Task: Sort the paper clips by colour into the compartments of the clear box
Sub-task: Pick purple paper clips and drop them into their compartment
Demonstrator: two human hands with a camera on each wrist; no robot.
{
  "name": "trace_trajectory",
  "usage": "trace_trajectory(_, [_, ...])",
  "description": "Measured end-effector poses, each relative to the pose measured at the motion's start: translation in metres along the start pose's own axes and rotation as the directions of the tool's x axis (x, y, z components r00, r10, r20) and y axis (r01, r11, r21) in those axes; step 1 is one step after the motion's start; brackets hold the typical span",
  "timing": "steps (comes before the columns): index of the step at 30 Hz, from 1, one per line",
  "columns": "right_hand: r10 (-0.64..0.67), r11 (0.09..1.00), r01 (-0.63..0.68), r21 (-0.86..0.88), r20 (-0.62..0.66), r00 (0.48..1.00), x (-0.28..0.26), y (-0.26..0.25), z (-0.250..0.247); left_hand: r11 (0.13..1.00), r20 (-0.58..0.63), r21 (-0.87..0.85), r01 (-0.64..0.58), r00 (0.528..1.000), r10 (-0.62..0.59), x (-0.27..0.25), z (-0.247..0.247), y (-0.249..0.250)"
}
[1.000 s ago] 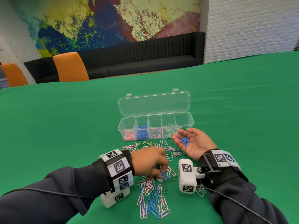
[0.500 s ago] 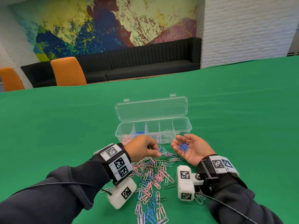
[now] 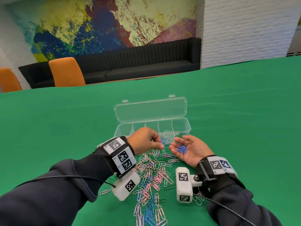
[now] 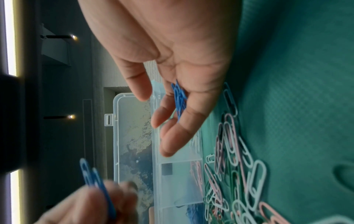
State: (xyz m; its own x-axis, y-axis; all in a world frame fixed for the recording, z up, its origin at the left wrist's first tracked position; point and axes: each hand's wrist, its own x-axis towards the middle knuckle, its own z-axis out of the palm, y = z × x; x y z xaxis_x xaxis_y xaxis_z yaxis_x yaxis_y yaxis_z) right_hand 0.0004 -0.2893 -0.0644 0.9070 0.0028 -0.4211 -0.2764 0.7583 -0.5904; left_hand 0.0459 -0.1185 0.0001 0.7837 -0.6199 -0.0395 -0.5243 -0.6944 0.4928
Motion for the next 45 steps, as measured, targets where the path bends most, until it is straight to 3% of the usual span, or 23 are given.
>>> trace_trajectory(4, [0.048, 0.999, -0.047, -0.027, 0.023, 0.999, -0.003, 0.002, 0.005, 0.996, -0.138, -0.059, -0.067, 0.989, 0.058, 0.01, 0.004, 0.02])
trace_trajectory(10, [0.053, 0.998, -0.054, 0.043, 0.029, 0.998, -0.001, 0.0, 0.0, 0.999, -0.129, 0.015, -0.044, 0.991, 0.046, 0.001, -0.004, 0.0])
trace_trajectory(13, [0.049, 0.998, -0.05, 0.039, 0.029, 0.998, 0.001, 0.001, 0.0, 0.985, 0.089, 0.132, -0.116, 0.991, 0.105, -0.02, -0.01, -0.015])
trace_trajectory(17, [0.042, 0.998, -0.043, 0.038, 0.04, 0.998, 0.001, 0.001, -0.002, 0.911, 0.41, 0.284, -0.298, 0.897, 0.166, -0.038, -0.006, -0.025])
trace_trajectory(20, [0.03, 0.999, -0.031, 0.039, 0.037, 0.999, 0.001, 0.001, -0.003, 0.86, 0.52, 0.359, -0.363, 0.843, 0.139, -0.043, 0.003, -0.03])
trace_trajectory(25, [0.016, 0.999, -0.017, 0.028, 0.033, 0.999, -0.001, 0.0, -0.001, 0.849, 0.429, 0.452, -0.274, 0.901, 0.062, -0.037, 0.01, -0.033])
trace_trajectory(28, [0.014, 0.999, -0.015, 0.032, 0.035, 0.999, 0.001, 0.0, -0.003, 0.866, 0.362, 0.434, -0.249, 0.928, 0.085, -0.034, 0.007, -0.035])
trace_trajectory(35, [0.001, 1.0, -0.002, 0.026, 0.033, 0.999, 0.002, 0.001, -0.003, 0.868, 0.372, 0.386, -0.313, 0.914, 0.164, -0.032, 0.008, -0.031])
trace_trajectory(40, [-0.009, 1.0, 0.008, 0.03, 0.035, 0.999, 0.002, 0.0, -0.003, 0.811, 0.471, 0.448, -0.376, 0.87, 0.143, -0.021, 0.013, -0.02])
trace_trajectory(45, [-0.013, 1.0, 0.012, 0.024, 0.034, 0.999, 0.003, 0.0, -0.004, 0.754, 0.472, 0.56, -0.343, 0.88, 0.05, -0.01, 0.011, -0.016])
